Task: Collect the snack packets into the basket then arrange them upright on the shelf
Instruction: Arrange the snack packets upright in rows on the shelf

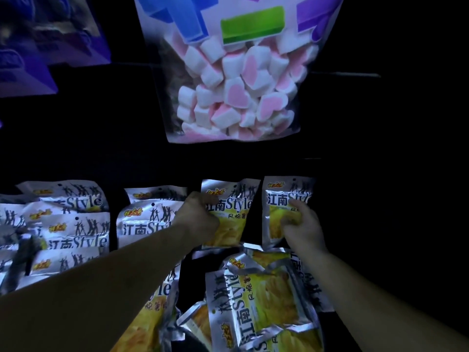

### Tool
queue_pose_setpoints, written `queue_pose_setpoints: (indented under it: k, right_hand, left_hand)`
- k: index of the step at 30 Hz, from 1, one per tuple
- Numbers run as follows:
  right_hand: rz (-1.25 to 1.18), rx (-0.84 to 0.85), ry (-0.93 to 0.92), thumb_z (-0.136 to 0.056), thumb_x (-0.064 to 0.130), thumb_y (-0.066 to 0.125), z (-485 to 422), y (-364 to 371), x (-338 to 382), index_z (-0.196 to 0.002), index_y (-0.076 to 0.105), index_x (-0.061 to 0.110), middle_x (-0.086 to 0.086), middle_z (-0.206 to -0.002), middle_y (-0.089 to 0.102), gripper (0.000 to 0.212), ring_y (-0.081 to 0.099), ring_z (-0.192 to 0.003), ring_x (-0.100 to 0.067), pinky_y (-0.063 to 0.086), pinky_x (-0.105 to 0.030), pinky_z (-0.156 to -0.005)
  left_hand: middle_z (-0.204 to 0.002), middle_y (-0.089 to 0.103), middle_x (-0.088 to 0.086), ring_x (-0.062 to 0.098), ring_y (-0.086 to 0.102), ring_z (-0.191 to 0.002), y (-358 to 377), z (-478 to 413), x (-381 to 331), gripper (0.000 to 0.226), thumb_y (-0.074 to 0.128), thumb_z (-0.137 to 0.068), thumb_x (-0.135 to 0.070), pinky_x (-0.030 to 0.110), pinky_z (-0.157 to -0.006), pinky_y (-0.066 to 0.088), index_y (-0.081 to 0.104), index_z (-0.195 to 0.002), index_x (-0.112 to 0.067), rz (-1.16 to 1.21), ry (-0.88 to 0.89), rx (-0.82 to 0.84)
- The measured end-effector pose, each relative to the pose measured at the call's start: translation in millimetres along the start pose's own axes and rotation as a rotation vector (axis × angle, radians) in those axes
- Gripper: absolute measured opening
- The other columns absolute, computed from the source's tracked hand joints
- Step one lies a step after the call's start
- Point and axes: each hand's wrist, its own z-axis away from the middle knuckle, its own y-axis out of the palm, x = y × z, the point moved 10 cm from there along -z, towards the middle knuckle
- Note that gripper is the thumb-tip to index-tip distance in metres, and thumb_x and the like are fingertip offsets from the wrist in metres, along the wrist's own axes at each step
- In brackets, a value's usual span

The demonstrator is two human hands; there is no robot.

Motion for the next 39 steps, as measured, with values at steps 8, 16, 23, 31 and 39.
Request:
queue_pose_setpoints:
  k: [8,16,23,31,39]
  right_hand:
    - [0.244,0.071,-0.204,-0.094,0.03,0.063,29,0,22,-0.142,0.056,0.036,0.001,-0.141,0.038,0.049,0.04,-0.132,-0.023,0.051,-0.035,-0.094]
    - [0.231,0.433,-0.202,-0.095,0.024,0.059,36,47,25,-0.151,0.03,0.053,0.02,-0.16,0.025,0.07,0.022,-0.151,-0.015,0.042,-0.043,-0.113]
    - [0.041,0.446,-0.091,-0.097,0.03,0.064,43,45,35,-0.15,0.041,0.044,0.008,-0.161,0.036,0.059,0.036,-0.146,-0.019,0.042,-0.031,-0.11]
    - [0.066,0.585,-0.008,-0.081,0.071,0.065,101,23,54,-0.144,0.053,0.037,0.008,-0.155,0.044,0.073,0.046,-0.139,-0.018,0.043,-0.041,-0.112]
    - [0.252,0.594,0.07,-0.089,0.067,0.057,231,3,20,-0.057,0.051,0.018,0.011,-0.049,0.044,0.059,0.051,-0.058,-0.015,0.034,-0.032,-0.06]
  left_hand:
    - [-0.142,0.049,0.001,0.007,0.066,-0.063,-11,6,2,0.051,0.066,-0.085,0.002,0.02,-0.052,0.054,0.069,-0.126,-0.029,0.275,0.067,-0.134]
    - [-0.123,0.052,-0.002,0.015,0.066,-0.088,-18,14,8,0.049,0.067,-0.083,0.002,0.021,-0.072,0.058,0.068,-0.117,-0.034,0.191,0.142,-0.19]
    - [-0.129,0.059,-0.003,0.022,0.07,-0.098,10,27,20,0.05,0.067,-0.089,0.003,0.042,-0.083,0.063,0.063,-0.121,-0.036,0.253,-0.002,0.093]
    - [-0.103,0.068,-0.003,0.015,0.067,-0.091,7,87,-11,0.035,0.078,-0.087,-0.017,0.02,-0.077,0.055,0.065,-0.119,-0.023,0.146,-0.024,0.213]
    - [-0.087,0.076,-0.003,0.016,0.071,-0.084,70,218,77,0.012,0.065,-0.089,-0.024,0.036,-0.082,0.06,0.076,-0.091,-0.019,0.153,-0.185,0.148]
